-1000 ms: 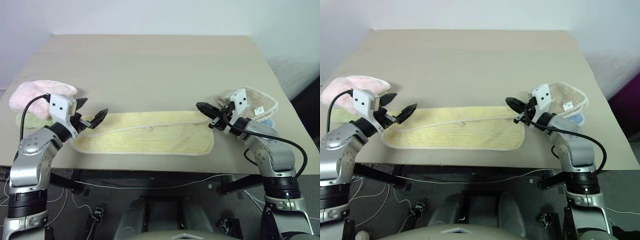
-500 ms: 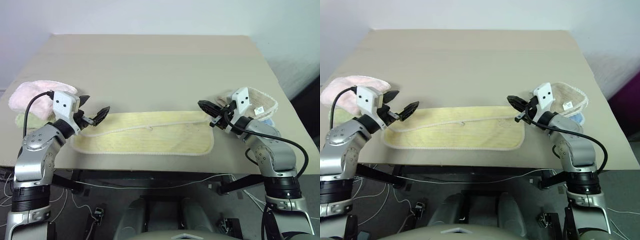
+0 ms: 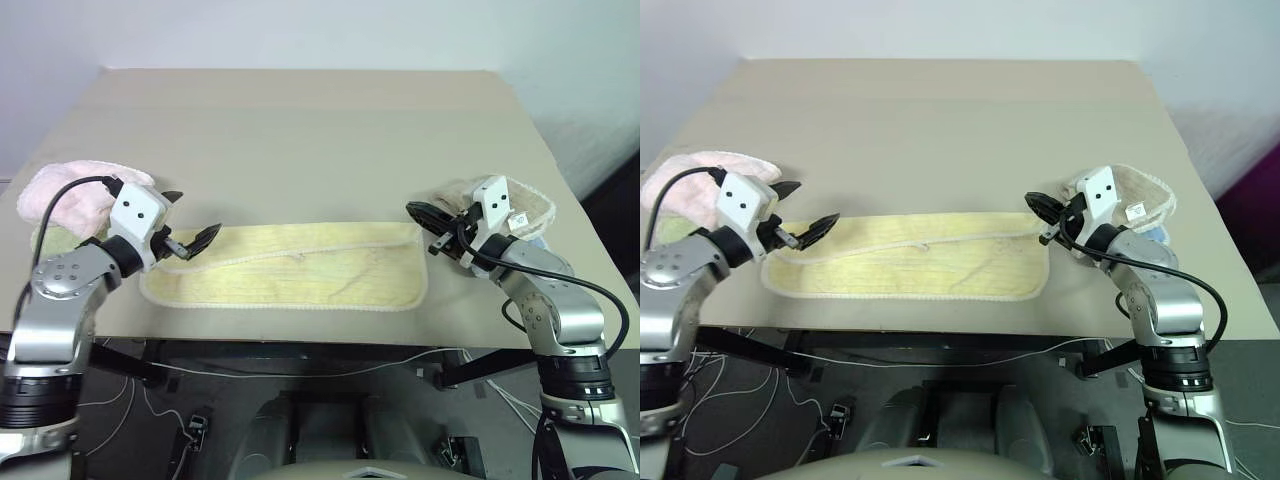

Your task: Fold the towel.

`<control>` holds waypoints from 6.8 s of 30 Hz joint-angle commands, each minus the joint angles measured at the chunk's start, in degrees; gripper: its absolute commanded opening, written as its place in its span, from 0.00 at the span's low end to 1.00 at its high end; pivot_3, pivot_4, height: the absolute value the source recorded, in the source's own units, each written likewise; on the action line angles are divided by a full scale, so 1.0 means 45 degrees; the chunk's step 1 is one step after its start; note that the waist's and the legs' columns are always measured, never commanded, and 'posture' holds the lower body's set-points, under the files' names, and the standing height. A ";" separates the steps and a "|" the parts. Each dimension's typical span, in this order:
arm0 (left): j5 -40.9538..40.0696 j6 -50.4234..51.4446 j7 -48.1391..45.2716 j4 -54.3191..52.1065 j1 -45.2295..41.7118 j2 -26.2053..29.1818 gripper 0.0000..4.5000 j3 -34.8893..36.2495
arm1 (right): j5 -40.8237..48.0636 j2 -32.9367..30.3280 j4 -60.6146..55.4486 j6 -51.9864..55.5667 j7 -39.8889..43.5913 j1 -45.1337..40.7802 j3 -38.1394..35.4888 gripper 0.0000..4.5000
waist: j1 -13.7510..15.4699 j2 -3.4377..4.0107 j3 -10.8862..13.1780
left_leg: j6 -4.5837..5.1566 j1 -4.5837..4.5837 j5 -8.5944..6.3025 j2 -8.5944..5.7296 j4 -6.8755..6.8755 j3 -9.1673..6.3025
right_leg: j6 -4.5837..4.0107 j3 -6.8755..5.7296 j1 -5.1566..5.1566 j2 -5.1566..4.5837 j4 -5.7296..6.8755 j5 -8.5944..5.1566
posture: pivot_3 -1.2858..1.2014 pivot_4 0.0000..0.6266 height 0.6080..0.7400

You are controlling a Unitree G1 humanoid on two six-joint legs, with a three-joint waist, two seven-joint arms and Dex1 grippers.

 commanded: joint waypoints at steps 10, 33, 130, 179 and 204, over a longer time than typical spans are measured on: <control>0.2715 -0.1827 -0.2992 -0.0673 0.2082 0.4338 1.00 -0.0429 | -0.0217 -0.0170 0.0081 0.0015 0.0213 -0.0816 0.0112 0.00 | 0.0010 0.0033 0.0018 | 0.0002 0.0007 -0.0002 0.0002 -0.0024 0.0010 | -0.0003 0.0006 0.0001 -0.0014 -0.0017 -0.0002 | 0.52 0.24 1.00; 0.5647 -0.3267 -0.3012 0.2400 -0.0923 0.3591 1.00 -0.3625 | -0.0276 -0.0148 0.0000 0.0036 0.0160 -0.0802 0.0109 0.00 | -0.0029 0.0038 0.0024 | 0.0006 0.0005 -0.0002 0.0003 -0.0017 0.0013 | -0.0001 -0.0001 -0.0002 0.0016 -0.0002 -0.0001 | 0.52 0.24 1.00; 0.1637 -0.4262 0.0225 0.6995 -0.6619 -0.0152 0.00 0.0143 | -0.7309 -0.4110 0.7722 -1.0146 0.1018 -0.6979 0.2325 0.01 | -0.0043 0.0033 0.0023 | 0.0006 0.0001 -0.0001 -0.0006 0.0046 0.0020 | 0.0004 -0.0008 -0.0005 0.0033 0.0039 0.0000 | 0.52 0.24 1.00; 0.1574 -0.4371 -0.3121 0.8807 -0.4089 0.0923 0.00 -0.0727 | -0.2068 -0.5131 0.3160 -0.3549 0.6944 -0.2036 0.1939 0.01 | -0.0014 0.0033 0.0019 | 0.0027 0.0004 -0.0016 -0.0001 0.0047 0.0029 | 0.0006 -0.0008 0.0005 0.0014 0.0017 0.0001 | 0.52 0.24 1.00; 0.3603 -0.7927 -0.0002 1.4601 -0.7692 -0.1008 0.46 -0.2255 | -0.4318 -0.3518 0.7199 -0.5988 0.6262 -0.3780 0.2720 0.30 | -0.0015 0.0031 0.0018 | 0.0026 -0.0011 -0.0011 -0.0013 0.0062 0.0032 | 0.0008 -0.0006 -0.0014 0.0026 0.0045 0.0002 | 0.52 0.24 1.00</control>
